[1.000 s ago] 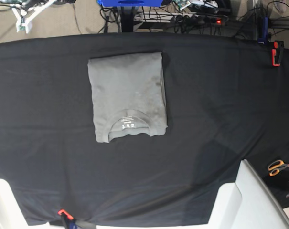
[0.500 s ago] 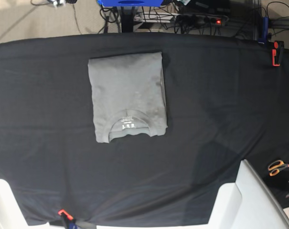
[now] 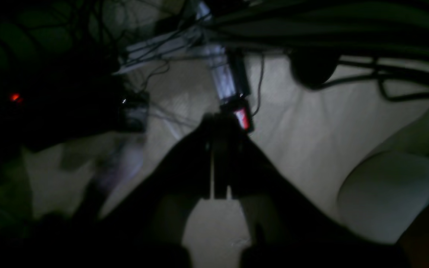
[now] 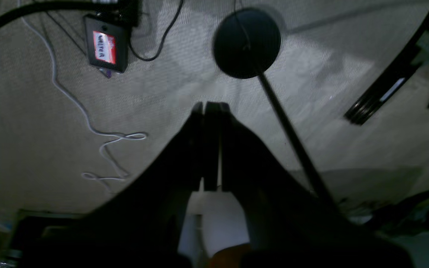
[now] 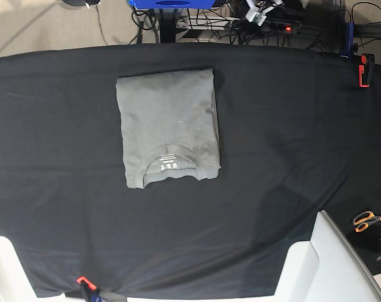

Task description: Fold the T-shirt properly

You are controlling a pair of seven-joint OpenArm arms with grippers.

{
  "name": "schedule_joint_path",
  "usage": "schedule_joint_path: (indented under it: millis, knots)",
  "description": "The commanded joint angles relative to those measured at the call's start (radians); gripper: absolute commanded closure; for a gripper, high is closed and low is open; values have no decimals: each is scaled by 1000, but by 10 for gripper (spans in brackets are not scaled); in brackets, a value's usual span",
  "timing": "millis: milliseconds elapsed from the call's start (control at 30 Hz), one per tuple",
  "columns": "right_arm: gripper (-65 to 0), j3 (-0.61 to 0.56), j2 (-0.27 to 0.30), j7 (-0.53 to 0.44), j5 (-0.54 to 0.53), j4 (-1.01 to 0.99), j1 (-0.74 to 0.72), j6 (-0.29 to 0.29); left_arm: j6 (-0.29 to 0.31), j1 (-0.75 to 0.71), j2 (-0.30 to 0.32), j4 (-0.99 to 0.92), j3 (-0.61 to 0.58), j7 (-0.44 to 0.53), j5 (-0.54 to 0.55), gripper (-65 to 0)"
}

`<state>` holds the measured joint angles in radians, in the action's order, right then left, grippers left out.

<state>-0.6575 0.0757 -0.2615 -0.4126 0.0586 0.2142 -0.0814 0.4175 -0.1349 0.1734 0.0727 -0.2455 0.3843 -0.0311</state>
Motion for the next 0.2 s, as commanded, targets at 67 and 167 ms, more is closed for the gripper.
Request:
schedule_joint_path:
  millis: [67,167]
  knots:
    - [-8,5,6,-2,-1,-3,1,-2,4,4,21,0,-1,6,-5,0]
    - [-8,6,6,-2,-1,-1,-2,-2,4,4,25,2,-1,11,-5,0]
